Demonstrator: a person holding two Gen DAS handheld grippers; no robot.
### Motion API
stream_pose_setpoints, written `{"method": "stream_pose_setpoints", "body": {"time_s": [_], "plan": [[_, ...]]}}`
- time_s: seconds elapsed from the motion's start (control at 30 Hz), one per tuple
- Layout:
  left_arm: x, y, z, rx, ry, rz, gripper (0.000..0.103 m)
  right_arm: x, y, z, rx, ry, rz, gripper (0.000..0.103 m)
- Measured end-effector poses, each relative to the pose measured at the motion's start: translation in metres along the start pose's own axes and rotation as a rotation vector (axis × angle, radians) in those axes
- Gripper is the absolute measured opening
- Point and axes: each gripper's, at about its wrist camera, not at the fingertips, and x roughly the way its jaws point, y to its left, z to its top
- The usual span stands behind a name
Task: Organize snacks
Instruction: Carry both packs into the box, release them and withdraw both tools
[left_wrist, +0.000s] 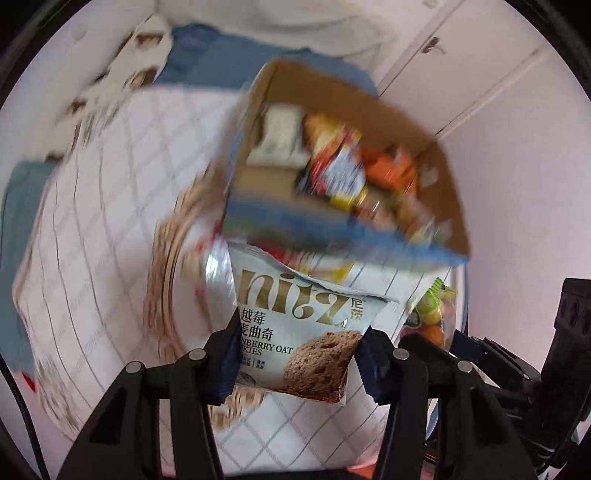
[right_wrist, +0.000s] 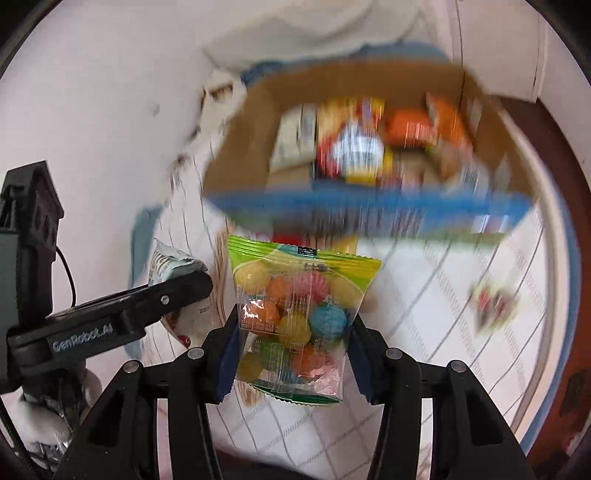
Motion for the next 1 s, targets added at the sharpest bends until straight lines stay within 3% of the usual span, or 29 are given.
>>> {"method": "stream_pose_setpoints", "body": {"time_s": [0.17, 0.37, 0.53, 0.73, 0.77, 0.83, 0.87, 0.9, 0.97, 1.0], "plan": [[-0.004, -0.03, 0.076, 0.061, 0.008, 0.029, 0.051, 0.006, 0.006, 0.062, -0.01, -0.064, -0.043, 0.054], [0.044, -0.03, 0.146, 0.073, 0.123, 0.123, 0.051, 0.074, -0.007, 0.105, -0.021, -0.032, -0.096, 0.054], [0.085, -0.025, 0.173, 0.068, 0.217, 0.181, 0.051, 0.127, -0.014, 0.12, -0.01, 0.015, -0.098, 0.054], [0.112, -0.02, 0.171, 0.067, 0.295, 0.195, 0.051, 0.165, -0.024, 0.119, 0.035, 0.084, -0.061, 0.055], [0.115, -0.019, 0.169, 0.066, 0.302, 0.194, 0.051, 0.171, -0.027, 0.118, 0.045, 0.105, -0.054, 0.058], [0.118, -0.019, 0.166, 0.08, 0.301, 0.222, 0.051, 0.177, -0.03, 0.118, 0.048, 0.127, -0.049, 0.091], [0.12, -0.019, 0.164, 0.085, 0.304, 0.231, 0.051, 0.176, -0.031, 0.118, 0.047, 0.133, -0.054, 0.095], [0.122, -0.018, 0.162, 0.082, 0.313, 0.233, 0.053, 0.175, -0.031, 0.118, 0.043, 0.138, -0.06, 0.096], [0.124, -0.016, 0.16, 0.072, 0.322, 0.211, 0.072, 0.168, -0.031, 0.117, 0.037, 0.148, -0.063, 0.096], [0.124, -0.017, 0.16, 0.076, 0.318, 0.21, 0.09, 0.165, -0.031, 0.116, 0.033, 0.154, -0.071, 0.096]]}}
